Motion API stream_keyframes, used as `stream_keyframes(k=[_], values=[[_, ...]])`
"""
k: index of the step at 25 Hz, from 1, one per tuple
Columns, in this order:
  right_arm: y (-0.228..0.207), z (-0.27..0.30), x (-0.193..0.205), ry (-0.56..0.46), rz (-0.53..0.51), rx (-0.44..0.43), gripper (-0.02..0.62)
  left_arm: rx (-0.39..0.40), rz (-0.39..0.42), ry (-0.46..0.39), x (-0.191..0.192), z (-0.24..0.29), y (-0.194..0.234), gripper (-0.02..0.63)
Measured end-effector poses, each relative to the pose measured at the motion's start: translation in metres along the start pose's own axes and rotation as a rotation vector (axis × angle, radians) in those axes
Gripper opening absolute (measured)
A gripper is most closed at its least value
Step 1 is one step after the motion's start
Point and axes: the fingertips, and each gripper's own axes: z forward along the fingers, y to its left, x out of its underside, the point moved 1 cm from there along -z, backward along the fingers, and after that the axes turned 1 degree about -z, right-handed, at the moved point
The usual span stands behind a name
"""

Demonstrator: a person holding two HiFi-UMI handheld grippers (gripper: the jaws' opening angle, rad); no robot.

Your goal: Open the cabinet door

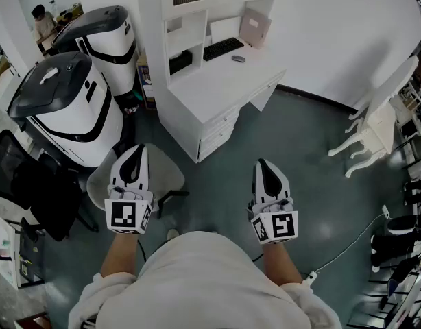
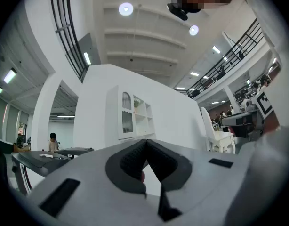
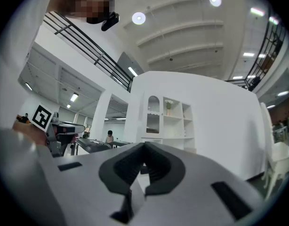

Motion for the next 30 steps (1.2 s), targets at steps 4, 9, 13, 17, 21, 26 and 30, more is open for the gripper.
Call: stream_keyframes(k=[4, 9, 13, 17, 21, 26, 30], values=[[-0.003, -0.003, 0.001, 0.0, -0.003, 0.001, -0.003, 0.002, 0.004, 0.001, 0.002, 0.0, -0.003, -0.002], [-0.007, -0.004, 0.003, 0.002, 0.001, 0.001, -0.002, 0.005, 0.004, 0.001, 0.003, 0.004, -0.009, -0.002], [-0.012, -0.006, 0.003, 0.004, 0.003, -0.002, -0.002, 0.009, 0.01, 0.006, 0.003, 0.006, -0.016, -0.002], [-0.019, -0.006, 0.006, 0.006, 0.006, -0.011, 0.0, 0.005, 0.011, 0.008, 0.001, 0.012, -0.023, -0.002], [-0.027, -0.006, 0.008, 0.002, 0.012, -0.021, 0.0, -0.006, 0.016, 0.011, 0.004, 0.016, -0.029, -0.002], [-0.042, -0.007, 0.008, -0.02, 0.037, -0.047, 0.005, -0.025, 0.017, 0.015, 0.004, 0.026, -0.042, -0.002], [-0.057, -0.009, 0.012, -0.013, 0.041, -0.081, 0.014, -0.041, 0.023, 0.019, 0.004, 0.035, -0.056, -0.002]])
